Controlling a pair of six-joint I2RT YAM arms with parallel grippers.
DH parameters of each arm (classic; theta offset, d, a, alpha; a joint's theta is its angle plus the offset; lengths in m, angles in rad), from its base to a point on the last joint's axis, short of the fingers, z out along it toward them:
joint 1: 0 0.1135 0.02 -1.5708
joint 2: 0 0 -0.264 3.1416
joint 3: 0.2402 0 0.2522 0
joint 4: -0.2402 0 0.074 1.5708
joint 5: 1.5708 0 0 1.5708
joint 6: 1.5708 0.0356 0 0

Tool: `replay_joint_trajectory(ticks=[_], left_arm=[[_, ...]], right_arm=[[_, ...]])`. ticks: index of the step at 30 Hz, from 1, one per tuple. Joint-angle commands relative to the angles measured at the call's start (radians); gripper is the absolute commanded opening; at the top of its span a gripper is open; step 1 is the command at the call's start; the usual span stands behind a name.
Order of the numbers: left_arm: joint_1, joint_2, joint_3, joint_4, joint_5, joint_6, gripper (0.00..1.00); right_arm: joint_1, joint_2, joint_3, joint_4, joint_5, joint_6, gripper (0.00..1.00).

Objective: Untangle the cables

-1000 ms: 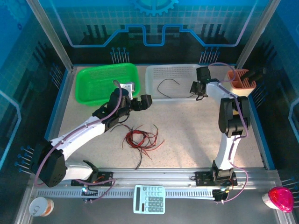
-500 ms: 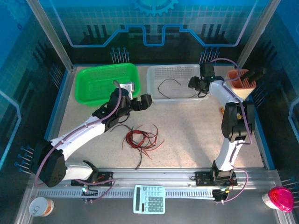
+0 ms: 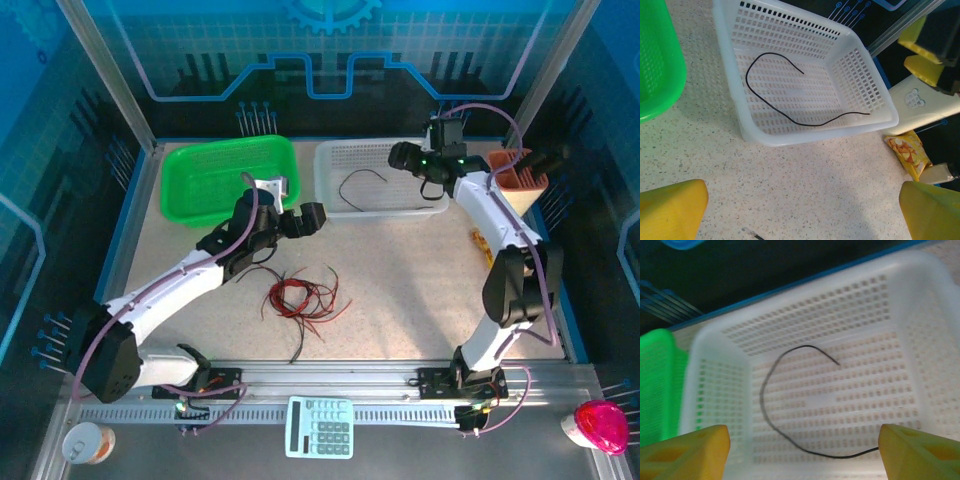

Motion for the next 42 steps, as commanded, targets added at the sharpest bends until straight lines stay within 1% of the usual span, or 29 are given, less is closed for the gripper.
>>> replay_joint_trajectory(ticks=[1,6,13,16,19,24,34,36,37,42], left_arm=[[0.007,-0.048,-0.016,-0.023,0.004,-0.011,0.99],[0.008,-0.095,-0.069,-0.028,-0.018,-0.028,0.99],[0.015,-0.189,-0.154,-0.055,-0.062,-0.074,0.99],[0.027,-0.231,-0.186,-0.095,-0.104,-0.109,0.99],[0.041,-0.260,-0.214,-0.121,-0.135,-0.140,0.99],[0.064,-0.272,-0.233,-0.137,-0.105,-0.154,0.99],[0.084,-0.286,-0.225,-0.158,-0.069,-0.133,0.99],[0.087,-0.287,-0.224,-0.156,-0.061,-0.129,0.99],[0.087,-0.286,-0.222,-0.156,-0.059,-0.126,0.99],[0.093,-0.284,-0.218,-0.148,-0.044,-0.117,0.99]], right_arm=[[0.065,-0.106,-0.030,0.033,-0.064,0.013,0.78],[0.177,-0.231,-0.167,0.058,-0.068,0.012,0.78],[0.371,-0.411,-0.504,0.134,-0.043,0.082,0.78],[0.468,-0.450,-0.631,0.166,-0.022,0.134,0.78],[0.547,-0.456,-0.737,0.216,-0.011,0.191,0.78],[0.623,-0.410,-0.779,0.286,0.015,0.255,0.77],[0.651,-0.270,-0.709,0.328,0.002,0.254,0.70],[0.651,-0.249,-0.705,0.341,-0.001,0.255,0.64],[0.652,-0.239,-0.702,0.344,-0.002,0.256,0.58],[0.643,-0.199,-0.685,0.348,0.016,0.257,0.18]])
